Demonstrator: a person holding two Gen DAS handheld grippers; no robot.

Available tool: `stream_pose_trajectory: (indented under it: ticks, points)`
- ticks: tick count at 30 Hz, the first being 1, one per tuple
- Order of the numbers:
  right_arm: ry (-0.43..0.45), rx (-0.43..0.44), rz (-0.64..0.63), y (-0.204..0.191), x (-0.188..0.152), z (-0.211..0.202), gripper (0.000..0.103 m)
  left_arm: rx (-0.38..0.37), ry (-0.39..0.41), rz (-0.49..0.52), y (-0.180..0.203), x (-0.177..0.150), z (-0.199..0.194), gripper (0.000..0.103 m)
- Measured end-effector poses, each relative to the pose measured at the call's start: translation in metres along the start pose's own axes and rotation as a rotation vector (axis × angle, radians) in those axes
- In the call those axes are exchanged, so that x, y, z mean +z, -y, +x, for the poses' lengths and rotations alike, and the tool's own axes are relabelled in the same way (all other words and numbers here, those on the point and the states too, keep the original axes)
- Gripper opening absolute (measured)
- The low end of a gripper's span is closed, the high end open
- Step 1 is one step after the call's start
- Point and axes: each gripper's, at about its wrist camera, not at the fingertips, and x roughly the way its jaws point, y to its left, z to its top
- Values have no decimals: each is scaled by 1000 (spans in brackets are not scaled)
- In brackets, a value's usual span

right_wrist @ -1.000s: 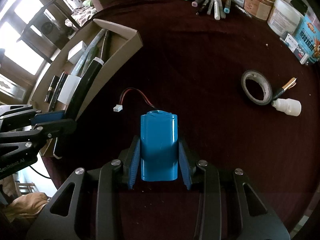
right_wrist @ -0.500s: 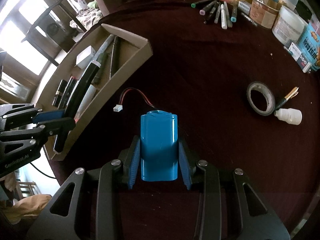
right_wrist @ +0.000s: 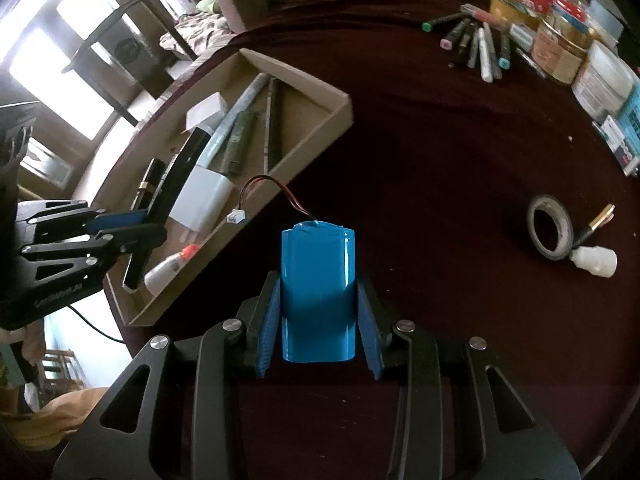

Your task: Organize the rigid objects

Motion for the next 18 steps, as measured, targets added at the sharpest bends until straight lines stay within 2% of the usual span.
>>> stream_pose_trajectory:
  ticks: [18]
  points:
    - [-49, 126, -110, -71, 14, 18, 36, 60, 12, -234, -104, -5, -3, 15]
